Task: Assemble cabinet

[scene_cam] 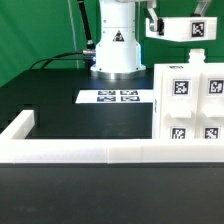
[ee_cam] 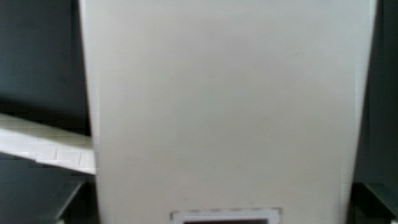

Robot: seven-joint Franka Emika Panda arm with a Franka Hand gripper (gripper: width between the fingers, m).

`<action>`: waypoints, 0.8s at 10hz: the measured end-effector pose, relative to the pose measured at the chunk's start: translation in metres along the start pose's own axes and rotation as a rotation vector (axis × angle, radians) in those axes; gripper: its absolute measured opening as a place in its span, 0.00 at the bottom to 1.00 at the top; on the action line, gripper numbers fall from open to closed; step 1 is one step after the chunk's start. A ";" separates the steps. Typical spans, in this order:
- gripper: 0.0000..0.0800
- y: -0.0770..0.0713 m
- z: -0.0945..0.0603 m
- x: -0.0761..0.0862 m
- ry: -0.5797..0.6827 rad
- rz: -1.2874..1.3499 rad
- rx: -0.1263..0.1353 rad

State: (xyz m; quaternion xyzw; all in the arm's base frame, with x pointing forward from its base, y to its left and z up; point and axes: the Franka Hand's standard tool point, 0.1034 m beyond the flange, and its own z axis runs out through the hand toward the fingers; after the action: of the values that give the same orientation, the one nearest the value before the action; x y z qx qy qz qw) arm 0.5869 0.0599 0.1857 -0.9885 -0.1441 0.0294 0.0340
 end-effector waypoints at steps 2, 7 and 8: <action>0.70 0.001 0.004 0.018 0.007 -0.017 0.000; 0.70 -0.002 0.008 0.019 0.002 -0.019 0.002; 0.70 -0.004 0.013 0.022 -0.002 -0.022 0.005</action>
Offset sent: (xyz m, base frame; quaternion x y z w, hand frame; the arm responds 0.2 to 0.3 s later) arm 0.0000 0.0000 0.0000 0.0000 0.0000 0.0000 1.0000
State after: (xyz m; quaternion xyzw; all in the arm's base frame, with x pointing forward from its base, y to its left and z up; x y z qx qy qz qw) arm 0.6059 0.0713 0.1717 -0.9868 -0.1549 0.0304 0.0364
